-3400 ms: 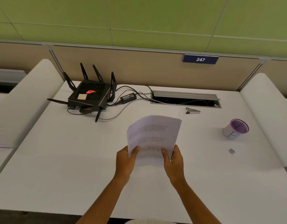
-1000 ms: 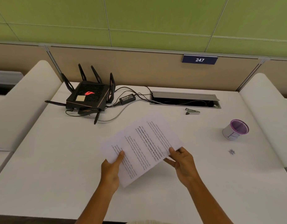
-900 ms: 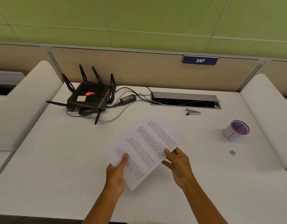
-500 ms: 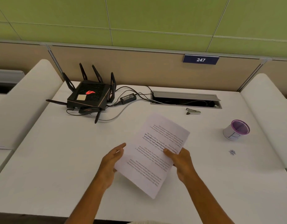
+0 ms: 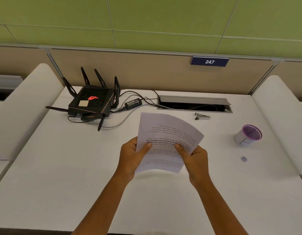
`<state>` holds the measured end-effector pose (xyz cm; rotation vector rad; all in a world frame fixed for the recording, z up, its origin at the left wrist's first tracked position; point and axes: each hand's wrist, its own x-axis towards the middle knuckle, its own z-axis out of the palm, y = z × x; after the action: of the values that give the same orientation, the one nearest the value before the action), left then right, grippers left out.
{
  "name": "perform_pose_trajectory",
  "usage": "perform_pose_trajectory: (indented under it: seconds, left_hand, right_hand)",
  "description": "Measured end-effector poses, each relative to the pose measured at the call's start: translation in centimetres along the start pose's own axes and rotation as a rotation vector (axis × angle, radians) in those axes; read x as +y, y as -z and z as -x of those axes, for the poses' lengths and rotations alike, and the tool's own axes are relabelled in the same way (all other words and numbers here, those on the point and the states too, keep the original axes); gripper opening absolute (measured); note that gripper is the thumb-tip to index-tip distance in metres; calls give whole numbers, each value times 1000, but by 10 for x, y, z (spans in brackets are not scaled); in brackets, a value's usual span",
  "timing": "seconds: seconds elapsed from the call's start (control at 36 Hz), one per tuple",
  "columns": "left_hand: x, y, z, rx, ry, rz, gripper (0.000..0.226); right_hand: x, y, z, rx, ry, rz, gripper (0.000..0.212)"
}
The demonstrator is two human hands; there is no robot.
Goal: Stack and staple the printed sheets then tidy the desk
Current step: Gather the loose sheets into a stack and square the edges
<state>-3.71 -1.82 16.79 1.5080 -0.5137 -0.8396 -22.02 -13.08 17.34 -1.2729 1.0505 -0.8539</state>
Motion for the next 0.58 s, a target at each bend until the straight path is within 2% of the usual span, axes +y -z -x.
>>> perform_pose_trajectory:
  seconds: [0.14,0.28,0.33,0.44,0.58]
  left_hand:
    - [-24,-13,11,93,14,-2,19]
    - [-49,-16,17,140,124,-18,24]
    - [-48,-14,17,141,111,-6,22]
    - [-39,-13,14,131,72,8,23]
    - [-49,-14,13,136,135,8,16]
  right_hand:
    - [31,-5,8,97,-53,20,4]
    - [59,-10,13,56,-128,88,16]
    - [55,-9,13,57,-90,109,21]
    - [44,-6,8,50,-27,92,10]
    - [65,-10,6,23,-127,132,4]
